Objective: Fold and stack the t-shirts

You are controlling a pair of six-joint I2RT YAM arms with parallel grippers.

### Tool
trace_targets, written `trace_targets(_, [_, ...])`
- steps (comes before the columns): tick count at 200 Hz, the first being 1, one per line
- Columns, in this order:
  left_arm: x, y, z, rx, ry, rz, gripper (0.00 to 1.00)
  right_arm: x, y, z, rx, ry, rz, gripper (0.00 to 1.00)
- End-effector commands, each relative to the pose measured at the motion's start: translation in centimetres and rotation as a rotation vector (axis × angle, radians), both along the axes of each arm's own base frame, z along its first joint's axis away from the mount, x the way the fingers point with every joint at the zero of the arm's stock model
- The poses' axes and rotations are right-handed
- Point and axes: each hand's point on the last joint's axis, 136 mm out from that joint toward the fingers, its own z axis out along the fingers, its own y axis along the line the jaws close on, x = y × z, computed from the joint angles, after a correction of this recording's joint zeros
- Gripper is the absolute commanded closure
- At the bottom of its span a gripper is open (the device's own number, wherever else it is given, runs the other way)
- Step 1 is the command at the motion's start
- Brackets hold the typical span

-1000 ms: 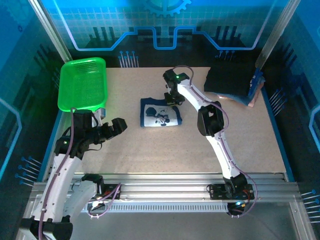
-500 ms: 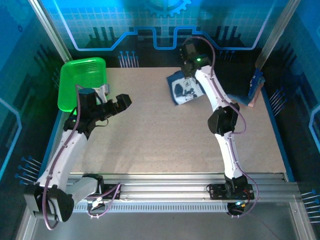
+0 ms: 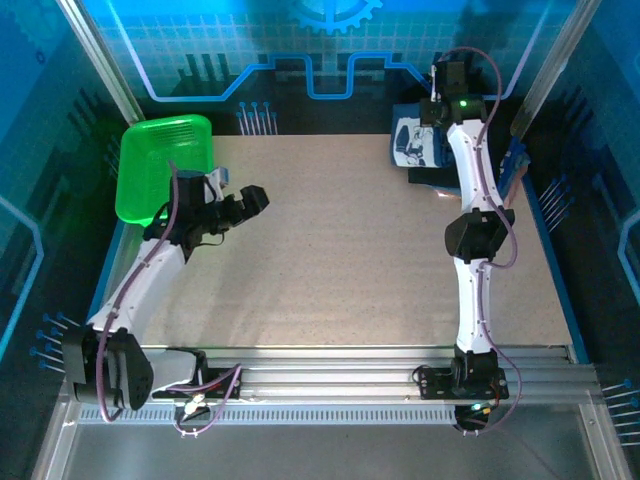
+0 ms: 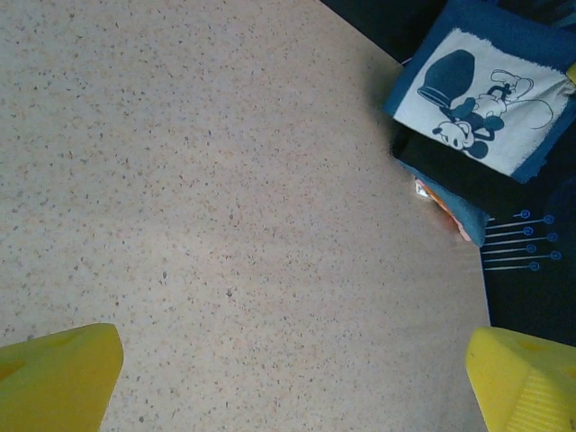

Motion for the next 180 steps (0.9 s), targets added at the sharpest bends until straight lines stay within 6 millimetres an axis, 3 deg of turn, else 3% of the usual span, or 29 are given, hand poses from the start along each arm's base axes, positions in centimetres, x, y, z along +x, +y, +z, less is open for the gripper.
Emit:
trace_targets(1, [1.4,0.7,1.1,0.044,-0.039,0.009,0.01,0.6,-1.2,2.2,0.101,-0.078,-0.001,1.00])
trace_targets(64, [1.5,1.1,0.9,0.073,-0.019,0.010,0.01,-0.4,-5.0,3.6,0.188,-0.094,-0.021,1.00])
trace_targets(149, [1.1,1.8,0.4,0.107,0.016,0.028,0.01,-1.1,-12.6,0.6,0.191,-0.039,-0.126,1.00])
trace_targets(180, [0.9,2.1,0.3,0.136,0.037,0.030,0.01,-0.5,-15.2,-2.0,0.210,-0.013,-0.153,1.00])
